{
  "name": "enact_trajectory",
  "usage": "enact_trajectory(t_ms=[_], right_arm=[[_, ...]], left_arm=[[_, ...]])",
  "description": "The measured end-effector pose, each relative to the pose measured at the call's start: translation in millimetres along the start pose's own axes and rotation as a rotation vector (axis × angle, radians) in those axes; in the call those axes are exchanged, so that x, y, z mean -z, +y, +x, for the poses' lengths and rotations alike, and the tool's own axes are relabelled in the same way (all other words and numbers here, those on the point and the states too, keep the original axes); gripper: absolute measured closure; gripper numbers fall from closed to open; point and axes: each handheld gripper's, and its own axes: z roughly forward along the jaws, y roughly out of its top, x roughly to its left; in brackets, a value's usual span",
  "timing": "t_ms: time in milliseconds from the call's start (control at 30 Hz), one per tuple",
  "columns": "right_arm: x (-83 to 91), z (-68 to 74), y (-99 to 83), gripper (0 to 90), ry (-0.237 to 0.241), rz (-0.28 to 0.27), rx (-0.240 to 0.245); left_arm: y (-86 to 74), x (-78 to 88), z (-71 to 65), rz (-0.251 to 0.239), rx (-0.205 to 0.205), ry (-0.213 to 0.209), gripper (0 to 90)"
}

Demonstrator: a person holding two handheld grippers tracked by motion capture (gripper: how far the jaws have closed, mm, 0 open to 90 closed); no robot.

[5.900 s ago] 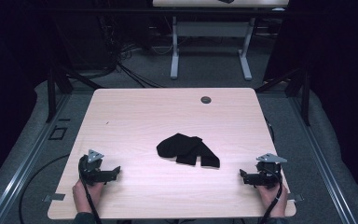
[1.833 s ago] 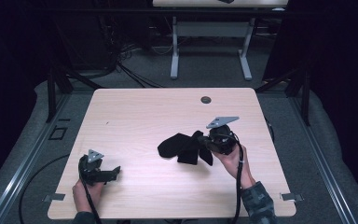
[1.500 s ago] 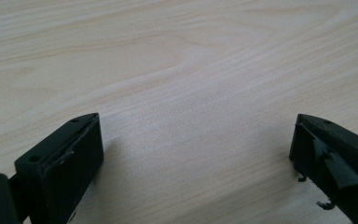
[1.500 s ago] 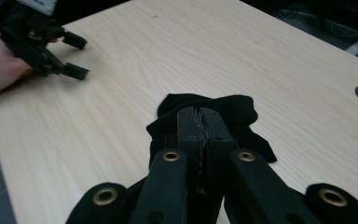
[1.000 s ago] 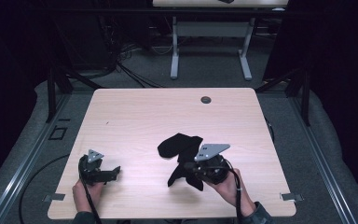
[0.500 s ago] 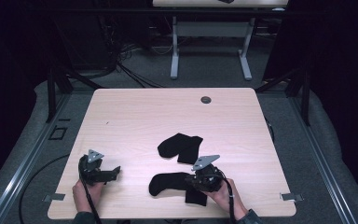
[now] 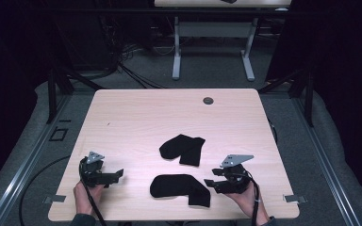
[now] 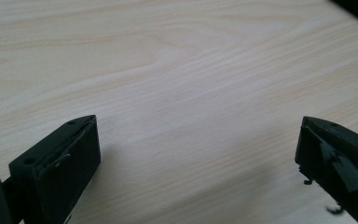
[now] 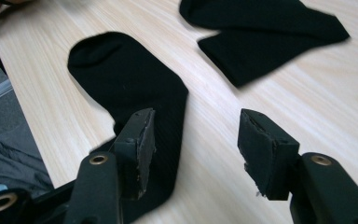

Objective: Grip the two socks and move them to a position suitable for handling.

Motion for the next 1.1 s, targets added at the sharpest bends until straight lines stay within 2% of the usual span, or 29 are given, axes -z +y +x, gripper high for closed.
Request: enact_trajectory(t_ms=[33,133,200,300,467,600,800,967,1067,1100], right_arm=[[2.3,-0.8,-3.4,45.1,-0.005,0.002,-0.020],[4.0,-0.1,-10.5,44.5,-0.022,0.018,-0.035],[2.9,0.4,-14.9,42.7,-0.029,0.030,-0.046],[-0.3,1.6,-20.8,37.1,-0.029,0.046,-0.066],[-6.9,8.6,-29.0,29.6,-0.040,0.077,-0.083],[-14.8,14.2,-34.4,28.9,-0.042,0.100,-0.091],[-20.4,19.5,-37.3,34.6,-0.030,0.108,-0.092],[-22.3,21.3,-36.9,38.2,-0.034,0.123,-0.078],[-24.0,22.6,-37.2,40.3,-0.034,0.129,-0.074],[-24.3,22.8,-37.1,41.2,-0.039,0.134,-0.070]], left_arm=[[2.4,2.2,-5.3,0.000,-0.014,-0.002,0.3],[9.9,5.3,-23.7,0.004,-0.049,-0.031,0.3],[14.5,5.2,-39.0,0.013,-0.088,-0.051,0.3],[17.9,4.1,-56.8,0.018,-0.126,-0.070,0.0],[19.7,0.4,-82.9,0.028,-0.160,-0.126,0.0],[18.7,-5.2,-98.5,0.057,-0.159,-0.171,1.2],[16.4,-12.2,-112.5,0.081,-0.200,-0.188,15.4],[15.7,-13.5,-118.9,0.106,-0.218,-0.212,19.4],[15.2,-15.3,-123.1,0.116,-0.234,-0.215,21.1],[14.7,-16.0,-124.8,0.111,-0.227,-0.213,21.7]])
